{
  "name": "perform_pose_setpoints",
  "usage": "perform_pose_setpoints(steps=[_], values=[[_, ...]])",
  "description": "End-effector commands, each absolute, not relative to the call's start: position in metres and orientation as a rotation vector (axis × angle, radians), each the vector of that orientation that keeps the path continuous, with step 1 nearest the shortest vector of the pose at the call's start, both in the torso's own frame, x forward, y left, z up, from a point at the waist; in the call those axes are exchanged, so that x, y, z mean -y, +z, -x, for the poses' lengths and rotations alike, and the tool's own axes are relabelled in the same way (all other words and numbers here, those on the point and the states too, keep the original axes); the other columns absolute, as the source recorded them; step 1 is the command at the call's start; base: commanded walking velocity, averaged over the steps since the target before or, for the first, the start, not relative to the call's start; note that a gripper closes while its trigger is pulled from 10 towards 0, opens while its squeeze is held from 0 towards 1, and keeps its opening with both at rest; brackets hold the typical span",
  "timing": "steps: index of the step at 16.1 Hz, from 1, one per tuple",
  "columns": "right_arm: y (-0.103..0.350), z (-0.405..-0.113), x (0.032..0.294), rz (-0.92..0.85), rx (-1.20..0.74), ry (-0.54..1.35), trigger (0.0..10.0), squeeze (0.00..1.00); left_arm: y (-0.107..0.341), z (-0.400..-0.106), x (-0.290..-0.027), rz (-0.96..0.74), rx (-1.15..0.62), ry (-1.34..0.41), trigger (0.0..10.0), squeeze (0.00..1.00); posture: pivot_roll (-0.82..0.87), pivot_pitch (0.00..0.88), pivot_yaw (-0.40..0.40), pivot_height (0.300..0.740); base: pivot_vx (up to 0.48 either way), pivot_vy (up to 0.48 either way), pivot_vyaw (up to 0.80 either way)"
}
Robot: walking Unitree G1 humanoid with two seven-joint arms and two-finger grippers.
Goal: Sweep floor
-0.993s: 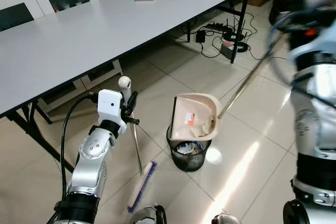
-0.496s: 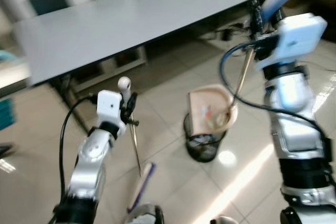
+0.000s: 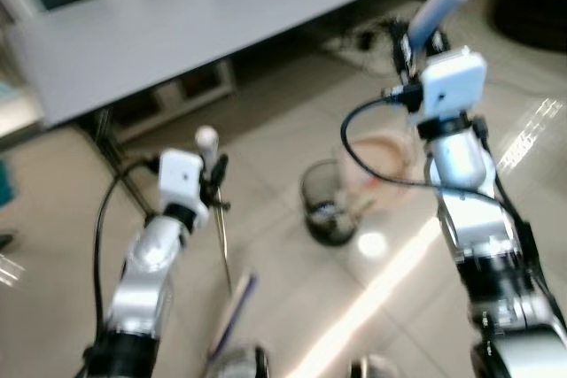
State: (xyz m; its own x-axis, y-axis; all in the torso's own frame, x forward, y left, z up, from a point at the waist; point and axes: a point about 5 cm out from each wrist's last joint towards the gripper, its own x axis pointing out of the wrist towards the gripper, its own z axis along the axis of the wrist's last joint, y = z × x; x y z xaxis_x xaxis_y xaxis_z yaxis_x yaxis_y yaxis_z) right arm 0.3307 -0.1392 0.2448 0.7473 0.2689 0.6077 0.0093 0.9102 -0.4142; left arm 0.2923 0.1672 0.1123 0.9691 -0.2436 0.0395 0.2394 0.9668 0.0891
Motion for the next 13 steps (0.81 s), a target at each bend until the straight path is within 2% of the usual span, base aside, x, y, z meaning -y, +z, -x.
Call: perform_pose_setpoints(steps=[1,6,11,13], values=[[0.260,-0.327,0.129,0.401,0.830,0.171,10.0,0.00,0.118,-0.293,-0.170,-0.110,0.065,-0.244,10.0,0.00,0.04,0.104,0.113,0.740,0.000,0.000,0.00],[0.269,-0.339,0.119,0.407,0.906,0.186,10.0,0.00,0.120,-0.290,-0.174,-0.122,0.062,-0.240,10.0,0.00,0.06,0.120,0.114,0.740,0.000,0.000,0.00],[0.263,-0.348,0.103,0.589,0.939,0.244,10.0,0.00,0.119,-0.289,-0.173,-0.123,0.055,-0.240,10.0,0.00,0.07,0.122,0.113,0.740,0.000,0.000,0.00],[0.265,-0.351,0.104,0.612,0.944,0.222,10.0,0.00,0.119,-0.290,-0.172,-0.125,0.055,-0.240,10.0,0.00,0.07,0.121,0.114,0.740,0.000,0.000,0.00]])
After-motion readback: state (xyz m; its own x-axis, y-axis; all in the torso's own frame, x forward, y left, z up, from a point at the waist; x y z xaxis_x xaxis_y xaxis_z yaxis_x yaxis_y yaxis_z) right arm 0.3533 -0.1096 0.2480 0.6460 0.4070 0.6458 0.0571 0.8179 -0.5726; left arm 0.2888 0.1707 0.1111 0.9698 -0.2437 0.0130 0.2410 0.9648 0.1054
